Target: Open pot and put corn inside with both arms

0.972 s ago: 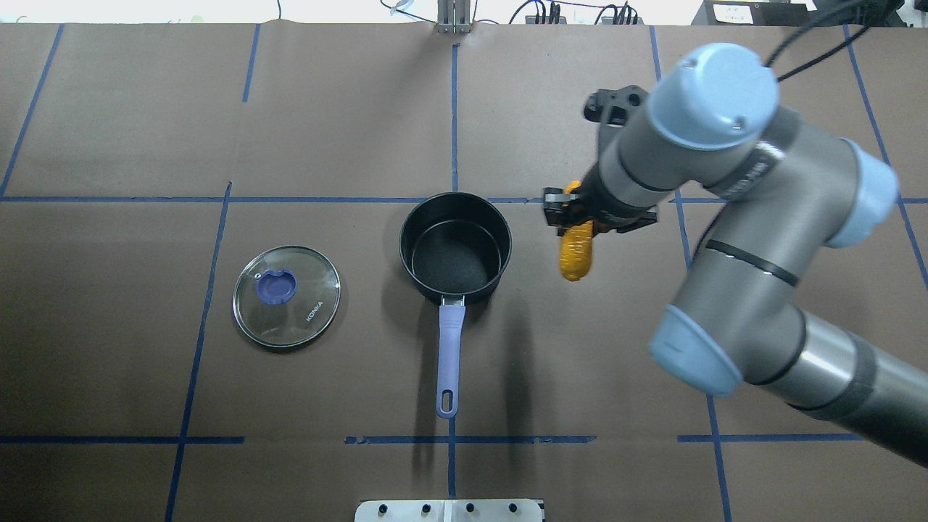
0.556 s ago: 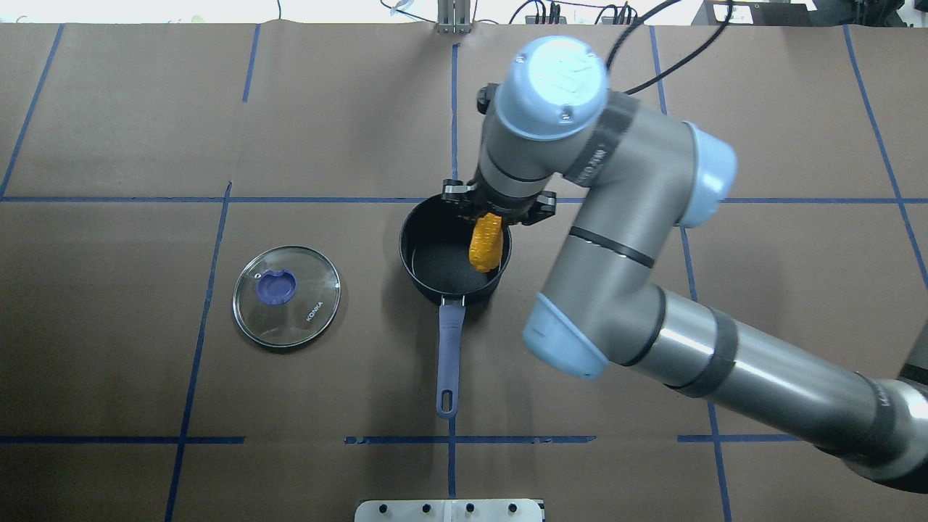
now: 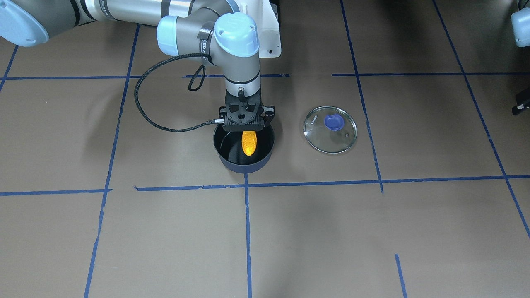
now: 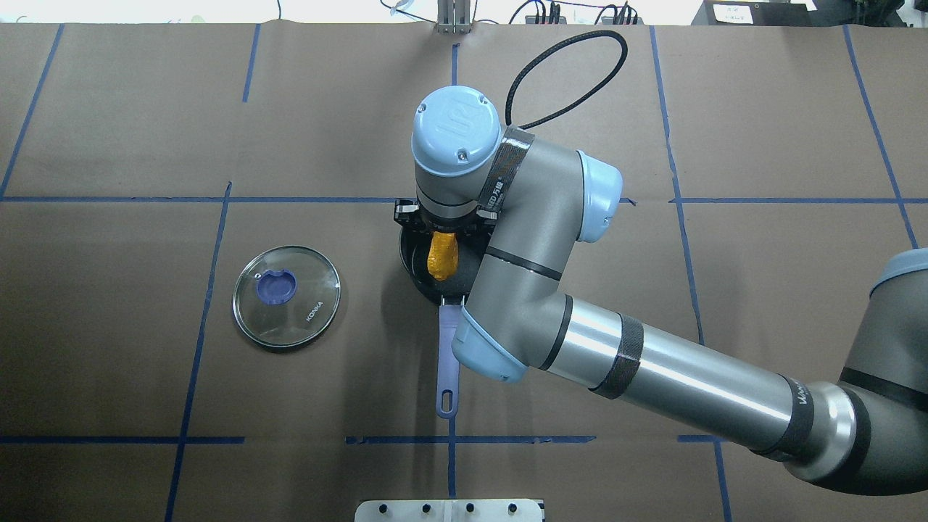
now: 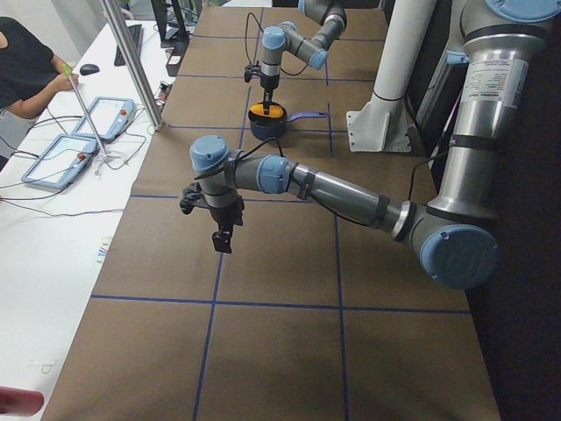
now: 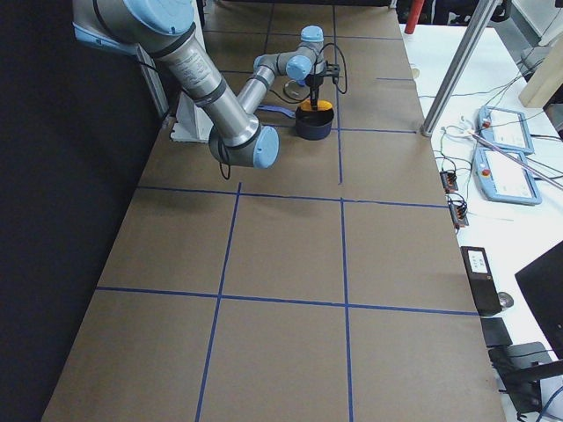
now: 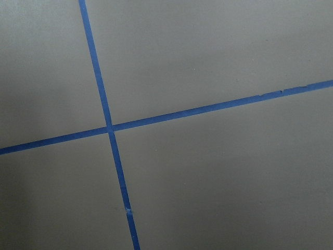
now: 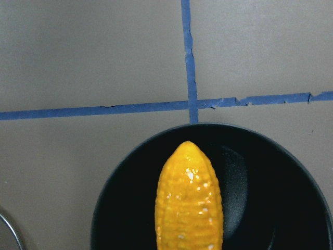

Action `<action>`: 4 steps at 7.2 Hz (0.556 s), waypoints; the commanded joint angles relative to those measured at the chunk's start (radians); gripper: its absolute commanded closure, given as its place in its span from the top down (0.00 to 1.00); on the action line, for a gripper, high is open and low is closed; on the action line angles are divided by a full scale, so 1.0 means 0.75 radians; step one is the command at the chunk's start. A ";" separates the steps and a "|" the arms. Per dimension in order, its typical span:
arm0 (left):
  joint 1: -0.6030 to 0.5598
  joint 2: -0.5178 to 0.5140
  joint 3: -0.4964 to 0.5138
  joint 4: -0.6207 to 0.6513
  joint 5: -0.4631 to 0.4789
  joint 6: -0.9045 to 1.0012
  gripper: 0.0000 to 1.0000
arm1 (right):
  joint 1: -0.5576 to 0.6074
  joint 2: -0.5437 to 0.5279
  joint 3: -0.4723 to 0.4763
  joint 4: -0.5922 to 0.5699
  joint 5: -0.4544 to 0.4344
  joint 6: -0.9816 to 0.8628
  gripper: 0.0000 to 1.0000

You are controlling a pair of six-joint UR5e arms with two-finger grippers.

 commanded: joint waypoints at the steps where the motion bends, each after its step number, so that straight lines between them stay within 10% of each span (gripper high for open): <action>1: 0.000 -0.002 0.003 0.000 0.000 0.000 1.00 | -0.003 -0.014 -0.004 -0.003 0.008 -0.001 0.90; 4: 0.000 -0.004 0.003 0.000 0.000 0.000 1.00 | 0.001 -0.016 0.090 -0.137 0.012 -0.003 0.99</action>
